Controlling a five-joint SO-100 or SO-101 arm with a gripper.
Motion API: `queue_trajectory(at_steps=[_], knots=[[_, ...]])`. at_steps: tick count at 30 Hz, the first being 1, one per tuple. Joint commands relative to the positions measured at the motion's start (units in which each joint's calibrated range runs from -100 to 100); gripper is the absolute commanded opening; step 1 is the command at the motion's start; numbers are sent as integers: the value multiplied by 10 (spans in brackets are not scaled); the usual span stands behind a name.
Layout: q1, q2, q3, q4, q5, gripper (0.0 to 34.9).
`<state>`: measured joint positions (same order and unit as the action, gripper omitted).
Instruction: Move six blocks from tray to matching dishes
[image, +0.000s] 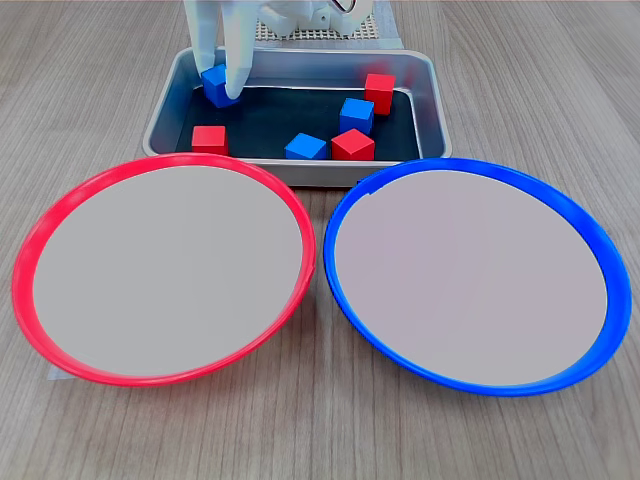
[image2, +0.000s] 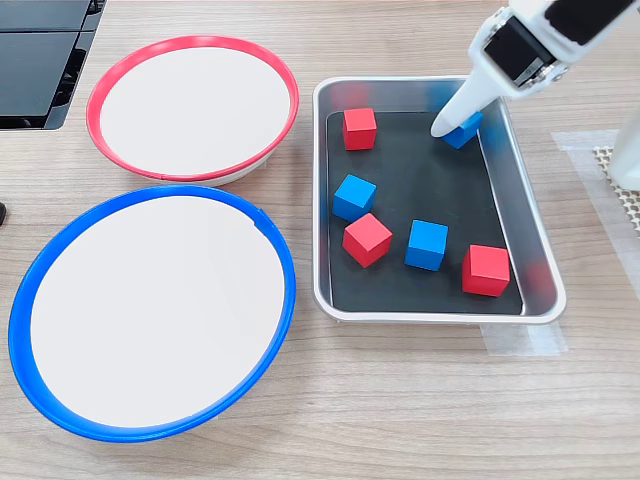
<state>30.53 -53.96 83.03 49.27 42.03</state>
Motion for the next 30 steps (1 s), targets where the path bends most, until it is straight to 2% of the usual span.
queue_trajectory(at_steps=[1, 4, 6, 12, 16, 19, 23, 24, 26, 27, 28, 30], knots=[[-28, 7, 3, -10, 7, 4], [-79, 19, -38, 12, -17, 2], [-140, 47, -113, 30, -68, 1], [-327, 265, -512, 111, -252, 1], [-401, 445, -712, 101, -311, 2], [-430, 567, -803, 73, -323, 2], [-446, 663, -830, 11, -313, 101], [-449, 675, -824, -4, -305, 157], [-452, 680, -813, -13, -295, 195], [-452, 677, -809, -13, -292, 196], [-449, 658, -806, 10, -288, 178], [-438, 599, -787, 76, -274, 104]])
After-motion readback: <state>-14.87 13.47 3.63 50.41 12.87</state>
